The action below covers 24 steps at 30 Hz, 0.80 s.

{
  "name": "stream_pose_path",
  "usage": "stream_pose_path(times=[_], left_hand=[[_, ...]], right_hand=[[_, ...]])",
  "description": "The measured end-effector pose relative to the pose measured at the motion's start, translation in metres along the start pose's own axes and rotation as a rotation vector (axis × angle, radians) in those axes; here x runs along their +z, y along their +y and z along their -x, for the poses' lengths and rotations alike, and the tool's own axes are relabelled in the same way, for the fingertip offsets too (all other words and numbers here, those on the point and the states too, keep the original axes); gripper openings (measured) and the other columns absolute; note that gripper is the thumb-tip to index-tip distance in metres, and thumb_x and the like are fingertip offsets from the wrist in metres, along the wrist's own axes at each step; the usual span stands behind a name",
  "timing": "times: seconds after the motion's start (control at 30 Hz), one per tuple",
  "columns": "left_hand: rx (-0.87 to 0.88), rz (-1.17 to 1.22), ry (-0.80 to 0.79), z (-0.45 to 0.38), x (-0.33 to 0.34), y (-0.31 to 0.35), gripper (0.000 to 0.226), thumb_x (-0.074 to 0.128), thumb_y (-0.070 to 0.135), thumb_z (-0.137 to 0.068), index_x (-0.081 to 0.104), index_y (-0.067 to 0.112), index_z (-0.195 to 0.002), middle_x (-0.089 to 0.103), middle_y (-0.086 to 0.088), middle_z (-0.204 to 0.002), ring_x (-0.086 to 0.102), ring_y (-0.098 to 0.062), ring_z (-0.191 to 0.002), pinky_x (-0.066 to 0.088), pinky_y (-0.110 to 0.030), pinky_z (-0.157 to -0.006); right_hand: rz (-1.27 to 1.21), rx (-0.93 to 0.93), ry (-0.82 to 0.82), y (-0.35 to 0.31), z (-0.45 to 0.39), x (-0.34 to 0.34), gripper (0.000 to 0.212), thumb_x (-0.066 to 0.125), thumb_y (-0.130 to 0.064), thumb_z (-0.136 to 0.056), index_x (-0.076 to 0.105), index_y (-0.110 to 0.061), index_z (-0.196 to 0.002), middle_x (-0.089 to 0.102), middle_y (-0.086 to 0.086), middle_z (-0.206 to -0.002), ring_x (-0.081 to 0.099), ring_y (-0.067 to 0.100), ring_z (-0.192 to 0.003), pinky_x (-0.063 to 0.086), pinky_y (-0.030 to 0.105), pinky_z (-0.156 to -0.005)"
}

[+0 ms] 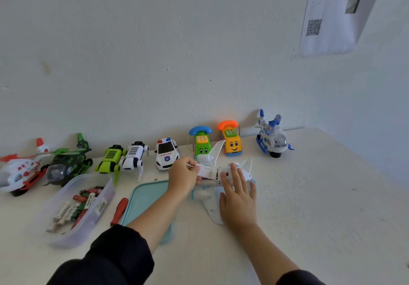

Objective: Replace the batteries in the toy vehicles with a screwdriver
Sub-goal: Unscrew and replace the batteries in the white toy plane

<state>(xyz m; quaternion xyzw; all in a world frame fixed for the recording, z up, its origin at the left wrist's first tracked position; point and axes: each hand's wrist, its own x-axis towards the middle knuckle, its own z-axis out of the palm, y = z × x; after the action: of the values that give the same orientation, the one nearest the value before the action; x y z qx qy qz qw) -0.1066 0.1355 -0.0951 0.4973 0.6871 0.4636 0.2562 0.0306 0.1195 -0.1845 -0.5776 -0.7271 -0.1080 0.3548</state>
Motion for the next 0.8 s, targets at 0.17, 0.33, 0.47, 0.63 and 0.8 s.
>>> stream_pose_path(times=[0.17,0.33,0.47,0.63,0.8], left_hand=[[-0.072,0.072,0.053,0.005,0.005,-0.001,0.022,0.056,0.002,-0.091,0.051,0.012,-0.072,0.064,-0.014,-0.085,0.063,-0.018,-0.051,0.055,-0.023,-0.049],[-0.107,0.081,0.08,0.01,0.007,-0.006,0.016,0.055,0.005,-0.092,0.051,0.01,-0.078,0.063,-0.011,-0.086,0.064,-0.019,-0.051,0.051,-0.02,-0.046],[-0.078,0.078,0.076,0.011,0.006,-0.005,0.021,0.054,0.003,-0.092,0.049,0.012,-0.074,0.063,-0.012,-0.085,0.064,-0.021,-0.051,0.055,-0.026,-0.052],[-0.075,0.044,0.062,0.008,0.005,-0.003,0.02,0.054,0.003,-0.092,0.05,0.011,-0.074,0.064,-0.013,-0.087,0.063,-0.02,-0.052,0.055,-0.022,-0.049],[-0.093,0.028,0.044,0.006,0.006,-0.002,0.015,0.055,0.004,-0.093,0.051,0.008,-0.078,0.064,-0.011,-0.089,0.063,-0.018,-0.052,0.053,-0.019,-0.047]], right_hand=[[0.001,-0.001,0.013,0.0,-0.001,0.0,0.069,0.083,-0.013,-0.058,0.06,-0.016,-0.123,0.043,0.012,-0.143,0.03,0.025,-0.132,0.04,0.056,-0.093],[0.026,0.004,0.012,0.0,-0.001,0.0,0.069,0.084,-0.015,-0.057,0.061,-0.016,-0.122,0.045,0.012,-0.142,0.029,0.025,-0.131,0.039,0.054,-0.093],[0.034,0.002,0.012,0.0,-0.001,0.0,0.069,0.084,-0.016,-0.057,0.061,-0.017,-0.123,0.044,0.012,-0.143,0.03,0.025,-0.132,0.039,0.053,-0.094],[0.021,0.005,0.008,0.0,-0.001,0.0,0.07,0.082,-0.015,-0.058,0.059,-0.017,-0.124,0.042,0.011,-0.144,0.029,0.025,-0.132,0.042,0.055,-0.093],[0.027,0.008,0.006,0.0,0.0,0.0,0.069,0.082,-0.015,-0.059,0.06,-0.018,-0.124,0.043,0.011,-0.144,0.028,0.025,-0.133,0.037,0.053,-0.095]])
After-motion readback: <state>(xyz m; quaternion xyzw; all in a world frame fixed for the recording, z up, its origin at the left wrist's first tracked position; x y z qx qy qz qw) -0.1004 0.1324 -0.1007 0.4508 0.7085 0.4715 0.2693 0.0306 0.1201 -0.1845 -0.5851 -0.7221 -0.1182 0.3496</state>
